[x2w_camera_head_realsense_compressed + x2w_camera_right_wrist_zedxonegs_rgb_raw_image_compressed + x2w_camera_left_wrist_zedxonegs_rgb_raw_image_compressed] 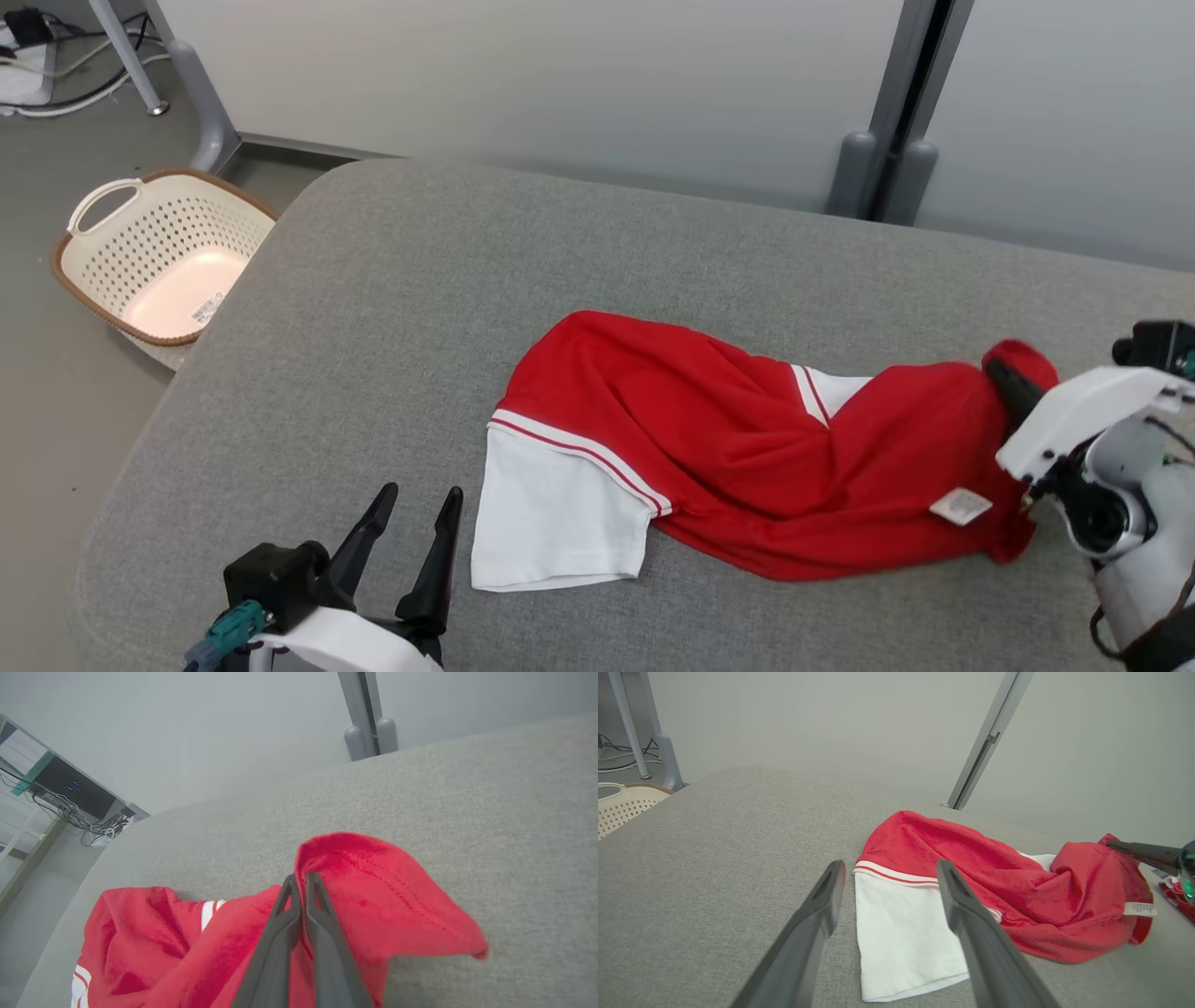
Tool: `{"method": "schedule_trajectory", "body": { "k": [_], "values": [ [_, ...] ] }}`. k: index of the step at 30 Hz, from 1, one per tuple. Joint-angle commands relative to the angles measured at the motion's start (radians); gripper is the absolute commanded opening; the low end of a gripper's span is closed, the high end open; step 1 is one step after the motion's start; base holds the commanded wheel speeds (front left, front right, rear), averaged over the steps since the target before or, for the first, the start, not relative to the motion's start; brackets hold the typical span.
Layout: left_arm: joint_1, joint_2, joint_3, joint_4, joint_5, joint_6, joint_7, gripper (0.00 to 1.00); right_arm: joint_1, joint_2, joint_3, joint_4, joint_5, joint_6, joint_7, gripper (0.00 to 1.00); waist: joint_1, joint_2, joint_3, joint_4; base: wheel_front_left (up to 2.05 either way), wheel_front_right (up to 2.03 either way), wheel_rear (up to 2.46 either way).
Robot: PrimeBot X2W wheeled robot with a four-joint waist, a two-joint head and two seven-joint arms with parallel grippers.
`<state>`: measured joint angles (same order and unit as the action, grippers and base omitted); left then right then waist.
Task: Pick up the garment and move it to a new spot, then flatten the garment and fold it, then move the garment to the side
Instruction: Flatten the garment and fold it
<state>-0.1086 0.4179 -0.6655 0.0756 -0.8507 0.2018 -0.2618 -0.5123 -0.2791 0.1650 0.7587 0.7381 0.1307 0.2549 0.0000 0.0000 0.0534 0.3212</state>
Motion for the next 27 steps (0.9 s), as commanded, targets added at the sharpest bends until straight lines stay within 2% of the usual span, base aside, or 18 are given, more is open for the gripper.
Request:
{"method": "schedule_trajectory", "body": {
  "k": [1, 8, 9, 10, 11, 16, 21, 27],
  "values": [
    [-0.021, -0.008, 0.005, 0.007, 0.012, -0.009, -0.004, 1.0, -0.033, -0.017, -0.002, 0.008, -0.003, 0.0, -0.009, 0.0, 0.0, 0.0, 0.037, 0.014, 0.0, 0.0, 0.0],
    [-0.044, -0.044, 0.003, 0.044, 0.033, -0.041, -0.003, 1.0, -0.13, -0.053, 0.032, 0.091, -0.012, 0.0, -0.039, 0.0, 0.0, 0.0, 0.068, 0.029, 0.0, 0.0, 0.0],
    [-0.043, -0.048, 0.003, 0.052, 0.035, -0.043, -0.003, 1.0, -0.132, -0.053, 0.039, 0.107, -0.014, 0.0, -0.047, 0.22, 0.0, 0.0, 0.064, 0.028, 0.0, 0.0, 0.0],
    [-0.042, -0.055, 0.003, 0.057, 0.035, -0.047, -0.003, 1.0, -0.131, -0.049, 0.044, 0.122, -0.008, 0.0, -0.055, 0.85, 0.0, 0.0, 0.058, 0.025, 0.0, 0.0, 0.0],
    [-0.039, -0.06, 0.004, 0.064, 0.036, -0.051, -0.003, 1.0, -0.125, -0.042, 0.049, 0.13, 0.001, 0.0, -0.066, 1.0, 0.0, 0.0, 0.05, 0.021, 0.0, 0.0, 0.0],
    [-0.02, -0.069, 0.015, 0.08, 0.04, -0.058, -0.003, 1.0, -0.058, -0.023, 0.08, 0.129, 0.031, 0.0, -0.148, 1.0, 0.0, 0.0, -0.004, -0.017, 0.0, 0.0, 0.0],
    [0.013, -0.068, 0.03, 0.072, 0.045, -0.044, -0.003, 1.0, 0.049, -0.024, 0.117, 0.055, 0.065, 0.0, -0.229, 1.0, 0.0, 0.0, -0.054, -0.068, 0.0, 0.0, 0.0],
    [0.044, -0.07, 0.036, 0.058, 0.05, -0.04, -0.003, 1.0, 0.187, -0.031, 0.16, -0.063, 0.104, 0.0, -0.264, 1.0, 0.0, 0.0, -0.073, -0.104, 0.0, 0.0, 0.0]
  ]
}}
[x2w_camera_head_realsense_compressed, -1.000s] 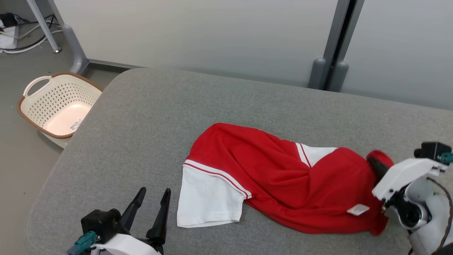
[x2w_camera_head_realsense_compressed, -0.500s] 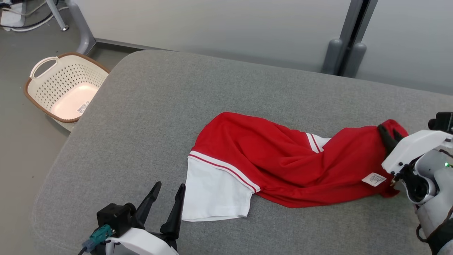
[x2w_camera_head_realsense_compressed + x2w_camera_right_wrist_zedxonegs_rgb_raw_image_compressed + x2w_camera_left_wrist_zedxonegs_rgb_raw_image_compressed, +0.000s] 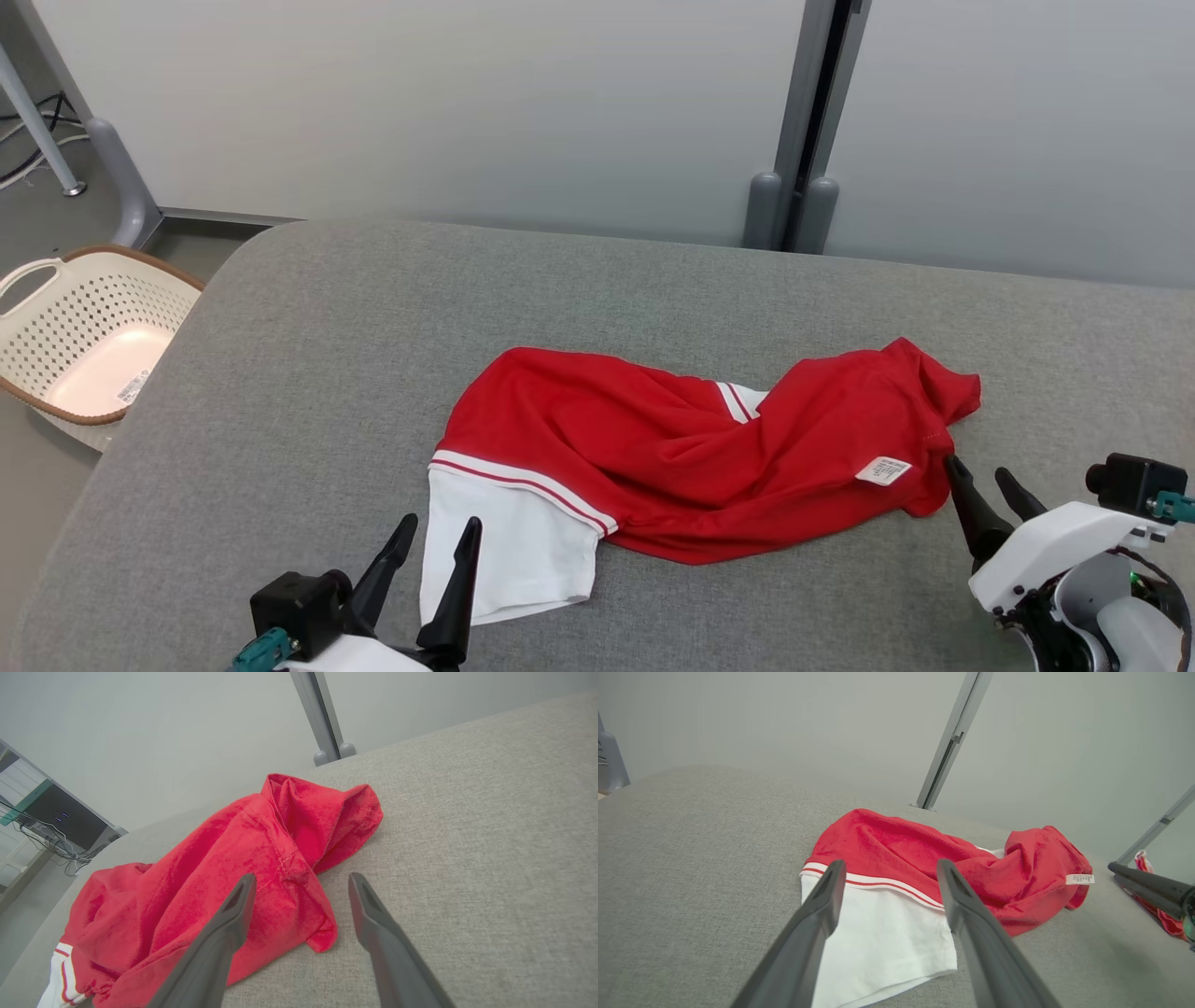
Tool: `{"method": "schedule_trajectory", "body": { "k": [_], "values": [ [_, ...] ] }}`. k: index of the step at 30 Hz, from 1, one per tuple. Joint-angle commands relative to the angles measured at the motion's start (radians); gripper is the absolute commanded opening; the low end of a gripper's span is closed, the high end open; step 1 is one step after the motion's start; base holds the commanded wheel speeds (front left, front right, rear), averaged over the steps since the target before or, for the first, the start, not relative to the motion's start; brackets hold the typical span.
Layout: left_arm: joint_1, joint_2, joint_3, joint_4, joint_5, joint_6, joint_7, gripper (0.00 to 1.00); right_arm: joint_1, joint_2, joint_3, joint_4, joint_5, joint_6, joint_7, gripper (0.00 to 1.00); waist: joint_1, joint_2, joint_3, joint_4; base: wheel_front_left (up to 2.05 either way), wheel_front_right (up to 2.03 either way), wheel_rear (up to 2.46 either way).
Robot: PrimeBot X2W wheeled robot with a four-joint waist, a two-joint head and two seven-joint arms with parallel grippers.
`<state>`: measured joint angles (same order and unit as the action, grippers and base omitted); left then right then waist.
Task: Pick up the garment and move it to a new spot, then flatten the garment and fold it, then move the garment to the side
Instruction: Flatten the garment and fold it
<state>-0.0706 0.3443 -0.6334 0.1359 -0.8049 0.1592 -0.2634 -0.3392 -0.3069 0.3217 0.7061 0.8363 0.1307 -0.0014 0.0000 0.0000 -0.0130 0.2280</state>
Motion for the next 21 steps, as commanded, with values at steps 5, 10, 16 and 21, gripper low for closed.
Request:
{"method": "schedule_trajectory", "body": {
  "k": [5, 10, 16, 21],
  "values": [
    [0.012, -0.005, 0.0, -0.005, 0.011, 0.0, -0.001, 1.0, 0.031, -0.003, 0.01, -0.039, 0.005, 0.0, 0.0, 1.0, 0.0, 0.0, 0.002, -0.02, 0.0, 0.0, 0.0],
    [-0.007, -0.004, -0.007, 0.002, 0.015, -0.008, 0.003, 1.0, -0.005, 0.018, 0.012, -0.017, 0.003, 0.0, 0.054, 1.0, 0.0, 0.0, 0.011, -0.001, 0.0, 0.0, 0.0],
    [0.0, -0.005, -0.015, 0.014, 0.012, -0.007, 0.005, 1.0, -0.007, 0.04, 0.012, -0.041, 0.035, 0.0, 0.1, 1.0, 0.0, 0.0, 0.011, 0.02, 0.0, 0.0, 0.0],
    [-0.018, -0.002, -0.018, 0.015, 0.015, -0.007, 0.01, 1.0, -0.024, 0.05, 0.006, -0.023, 0.038, 0.0, 0.141, 1.0, 0.0, 0.0, 0.025, 0.035, 0.0, 0.0, 0.0]
  ]
}}
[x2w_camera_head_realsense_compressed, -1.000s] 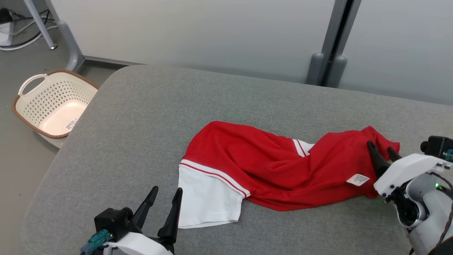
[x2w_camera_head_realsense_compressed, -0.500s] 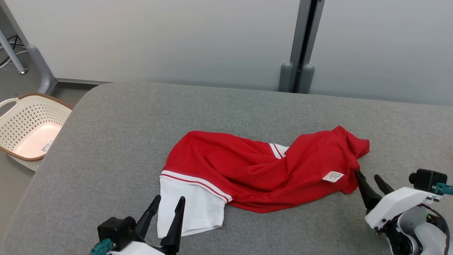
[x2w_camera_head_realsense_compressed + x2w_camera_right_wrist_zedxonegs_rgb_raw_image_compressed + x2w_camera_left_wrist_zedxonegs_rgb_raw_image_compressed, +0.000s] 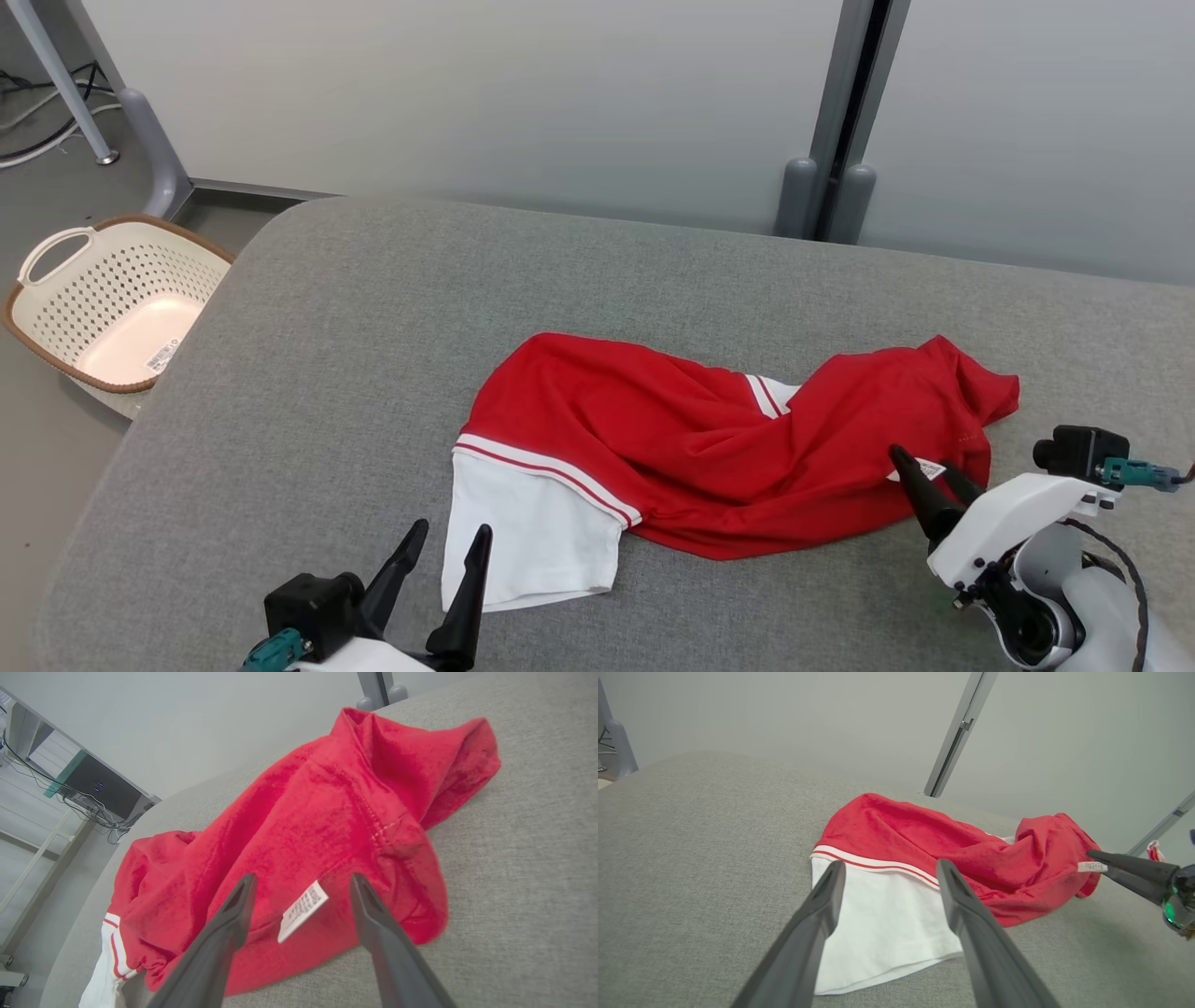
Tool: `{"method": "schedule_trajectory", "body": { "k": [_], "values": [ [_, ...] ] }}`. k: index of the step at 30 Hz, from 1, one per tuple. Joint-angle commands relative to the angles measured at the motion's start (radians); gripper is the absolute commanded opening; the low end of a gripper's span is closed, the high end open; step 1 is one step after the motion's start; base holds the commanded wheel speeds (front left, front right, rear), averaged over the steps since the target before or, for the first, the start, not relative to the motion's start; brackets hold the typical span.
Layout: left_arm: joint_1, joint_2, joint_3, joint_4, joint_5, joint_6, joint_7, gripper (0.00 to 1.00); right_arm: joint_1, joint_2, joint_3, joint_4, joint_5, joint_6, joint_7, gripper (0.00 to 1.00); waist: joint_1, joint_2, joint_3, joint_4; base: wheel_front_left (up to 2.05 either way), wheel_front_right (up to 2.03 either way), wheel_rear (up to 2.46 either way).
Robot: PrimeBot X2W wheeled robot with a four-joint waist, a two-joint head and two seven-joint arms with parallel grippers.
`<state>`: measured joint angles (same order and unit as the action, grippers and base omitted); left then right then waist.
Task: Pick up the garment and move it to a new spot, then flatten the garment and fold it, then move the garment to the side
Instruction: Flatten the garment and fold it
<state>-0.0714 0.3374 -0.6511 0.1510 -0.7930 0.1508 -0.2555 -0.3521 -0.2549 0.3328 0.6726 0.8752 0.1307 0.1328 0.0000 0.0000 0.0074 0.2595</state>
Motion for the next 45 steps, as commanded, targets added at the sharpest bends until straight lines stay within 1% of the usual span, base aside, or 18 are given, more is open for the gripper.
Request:
{"method": "schedule_trajectory", "body": {
  "k": [1, 5, 7, 8, 15, 19, 23, 26, 29, 33, 34, 36, 39, 42, 45],
  "values": [
    [-0.017, 0.005, 0.0, 0.0, 0.003, 0.001, 0.002, 1.0, -0.011, -0.002, -0.005, 0.01, -0.001, 0.0, 0.007, 1.0, 0.0, 0.0, 0.005, 0.003, 0.0, 0.0, 0.0],
    [-0.022, 0.006, -0.002, 0.006, 0.002, 0.0, 0.004, 1.0, -0.033, 0.011, -0.02, 0.051, 0.004, 0.0, 0.033, 1.0, 0.0, 0.0, 0.014, 0.01, 0.0, 0.0, 0.0],
    [-0.024, 0.006, -0.003, 0.008, 0.001, -0.001, 0.004, 1.0, -0.042, 0.018, -0.018, 0.06, 0.008, 0.0, 0.044, 0.25, 0.0, 0.0, 0.016, 0.012, 0.0, 0.0, 0.0],
    [-0.023, 0.006, -0.003, 0.01, 0.0, -0.001, 0.004, 1.0, -0.043, 0.019, -0.017, 0.063, 0.008, 0.0, 0.042, 0.0, 0.0, 0.0, 0.016, 0.012, 0.0, 0.0, 0.0],
    [-0.003, 0.013, 0.0, 0.016, -0.006, 0.009, 0.005, 1.0, -0.013, 0.027, -0.008, 0.051, 0.008, 0.0, 0.0, 0.0, 0.0, 0.0, -0.012, -0.005, 0.0, 0.0, 0.0],
    [0.01, 0.014, 0.004, 0.011, -0.014, 0.016, 0.005, 1.0, 0.042, 0.031, 0.007, -0.014, 0.029, 0.0, -0.009, 0.0, 0.0, 0.0, -0.036, -0.035, 0.0, 0.0, 0.0],
    [0.026, 0.016, 0.012, 0.01, -0.018, 0.019, 0.002, 1.0, 0.136, 0.011, 0.026, -0.125, 0.054, 0.0, 0.025, 0.0, 0.0, 0.0, -0.051, -0.072, 0.0, 0.0, 0.0],
    [0.031, 0.016, 0.019, 0.007, -0.02, 0.022, 0.0, 1.0, 0.211, -0.009, 0.024, -0.19, 0.05, 0.0, 0.059, 0.0, 0.0, 0.0, -0.057, -0.099, 0.0, 0.0, 0.0],
    [0.039, 0.019, 0.021, 0.005, -0.018, 0.024, -0.001, 1.0, 0.282, -0.022, 0.007, -0.231, 0.037, 0.0, 0.108, 0.0, 0.0, 0.0, -0.054, -0.121, 0.0, 0.0, 0.0],
    [0.043, 0.022, 0.024, 0.007, -0.019, 0.025, -0.002, 1.0, 0.343, -0.017, -0.031, -0.262, 0.003, 0.0, 0.146, 0.0, 0.0, 0.0, -0.047, -0.146, 0.0, 0.0, 0.0],
    [0.042, 0.023, 0.026, 0.007, -0.02, 0.025, -0.002, 1.0, 0.352, -0.011, -0.041, -0.266, -0.009, 0.0, 0.153, 0.2, 0.0, 0.0, -0.045, -0.152, 0.0, 0.0, 0.0],
    [0.042, 0.025, 0.028, 0.006, -0.02, 0.025, -0.002, 1.0, 0.359, 0.005, -0.061, -0.281, -0.032, 0.0, 0.159, 1.0, 0.0, 0.0, -0.044, -0.162, 0.0, 0.0, 0.0],
    [0.046, 0.028, 0.034, 0.004, -0.021, 0.029, -0.004, 1.0, 0.366, 0.021, -0.083, -0.32, -0.05, 0.0, 0.169, 1.0, 0.0, 0.0, -0.045, -0.179, 0.0, 0.0, 0.0],
    [0.048, 0.033, 0.04, 0.002, -0.02, 0.03, -0.003, 1.0, 0.376, 0.016, -0.107, -0.377, -0.062, 0.0, 0.178, 1.0, 0.0, 0.0, -0.046, -0.189, 0.0, 0.0, 0.0],
    [0.047, 0.038, 0.056, -0.004, -0.015, 0.033, -0.006, 1.0, 0.386, 0.003, -0.145, -0.446, -0.076, 0.0, 0.158, 1.0, 0.0, 0.0, -0.049, -0.197, 0.0, 0.0, 0.0]
  ]
}}
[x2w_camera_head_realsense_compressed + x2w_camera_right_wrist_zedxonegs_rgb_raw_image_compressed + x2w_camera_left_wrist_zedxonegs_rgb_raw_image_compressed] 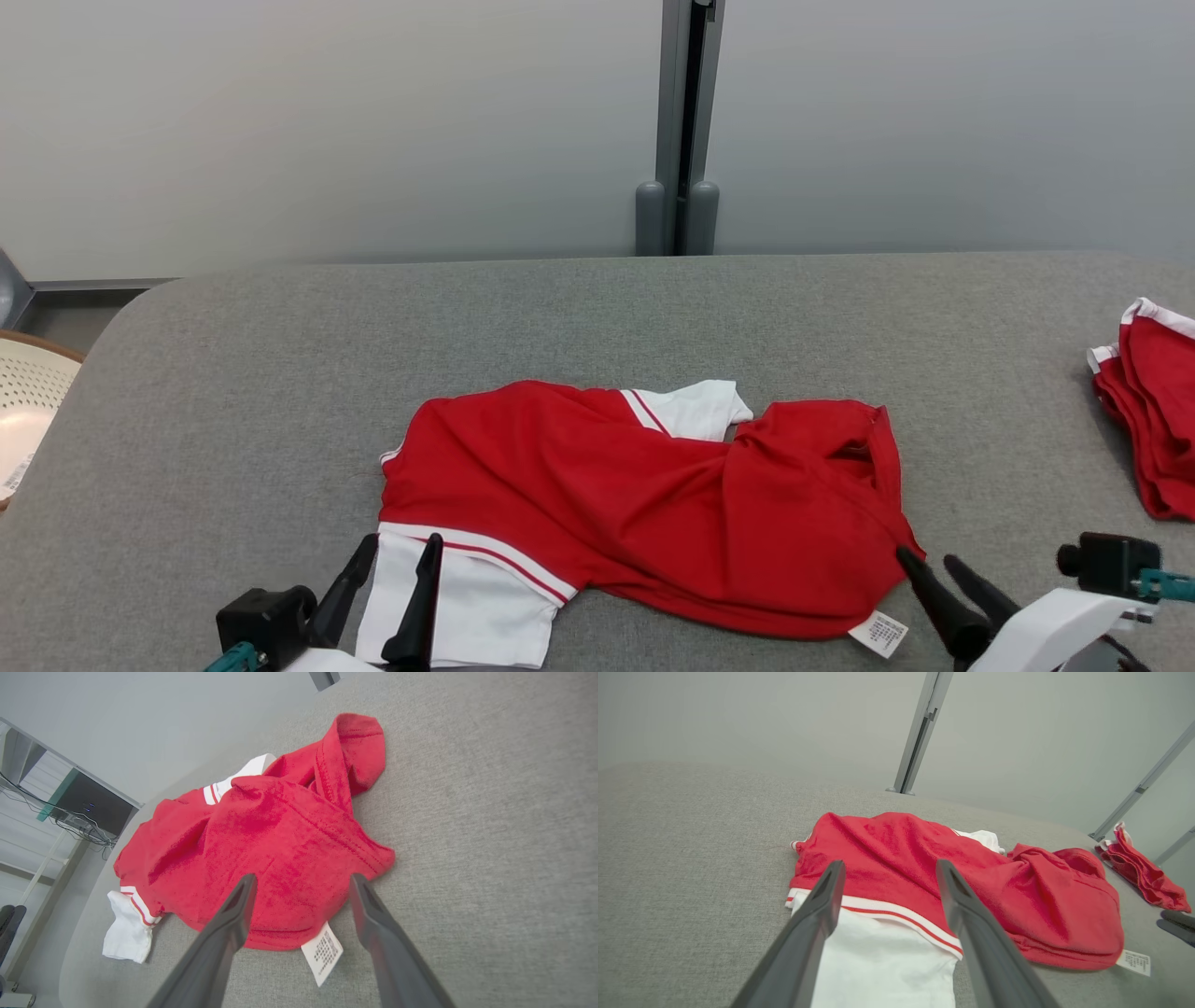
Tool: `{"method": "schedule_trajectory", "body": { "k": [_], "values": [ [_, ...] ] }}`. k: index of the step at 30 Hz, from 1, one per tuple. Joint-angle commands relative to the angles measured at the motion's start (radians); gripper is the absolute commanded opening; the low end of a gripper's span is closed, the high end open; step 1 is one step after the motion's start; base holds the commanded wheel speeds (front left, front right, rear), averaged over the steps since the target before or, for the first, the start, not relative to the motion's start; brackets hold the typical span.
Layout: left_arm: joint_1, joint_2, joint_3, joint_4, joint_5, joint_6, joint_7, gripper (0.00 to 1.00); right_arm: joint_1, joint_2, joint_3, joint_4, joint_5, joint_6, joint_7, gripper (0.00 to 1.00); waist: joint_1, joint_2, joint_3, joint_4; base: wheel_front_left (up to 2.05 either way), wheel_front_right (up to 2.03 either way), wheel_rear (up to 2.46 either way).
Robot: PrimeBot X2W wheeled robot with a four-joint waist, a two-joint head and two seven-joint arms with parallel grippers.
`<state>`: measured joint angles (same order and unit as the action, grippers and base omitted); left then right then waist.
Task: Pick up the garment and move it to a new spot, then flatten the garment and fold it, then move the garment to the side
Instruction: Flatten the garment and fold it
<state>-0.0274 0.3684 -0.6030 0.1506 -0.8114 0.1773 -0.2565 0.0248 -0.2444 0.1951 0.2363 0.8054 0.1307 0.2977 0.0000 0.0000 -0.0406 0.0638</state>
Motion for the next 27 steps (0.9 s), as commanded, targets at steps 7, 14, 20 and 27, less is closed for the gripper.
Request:
{"method": "schedule_trajectory", "body": {
  "k": [7, 14, 20, 27],
  "values": [
    [0.018, 0.014, 0.044, -0.021, 0.011, 0.01, -0.007, 1.0, -0.029, 0.015, -0.072, -0.038, -0.039, 0.0, -0.029, 1.0, 0.0, 0.0, 0.002, -0.01, 0.0, 0.0, 0.0],
    [0.002, 0.005, 0.04, -0.023, 0.023, -0.001, -0.008, 1.0, -0.169, 0.025, -0.106, 0.084, -0.08, 0.0, 0.047, 1.0, 0.0, 0.0, 0.023, 0.023, 0.0, 0.0, 0.0],
    [-0.021, 0.0, 0.031, -0.017, 0.031, -0.005, 0.0, 1.0, -0.321, 0.014, -0.142, 0.258, -0.121, 0.0, 0.146, 1.0, 0.0, 0.0, 0.05, 0.079, 0.0, 0.0, 0.0],
    [-0.04, 0.0, 0.03, -0.013, 0.032, -0.008, 0.004, 1.0, -0.454, -0.018, -0.183, 0.446, -0.185, 0.0, 0.175, 0.0, 0.0, 0.0, 0.088, 0.153, 0.0, 0.0, 0.0]
  ]
}}
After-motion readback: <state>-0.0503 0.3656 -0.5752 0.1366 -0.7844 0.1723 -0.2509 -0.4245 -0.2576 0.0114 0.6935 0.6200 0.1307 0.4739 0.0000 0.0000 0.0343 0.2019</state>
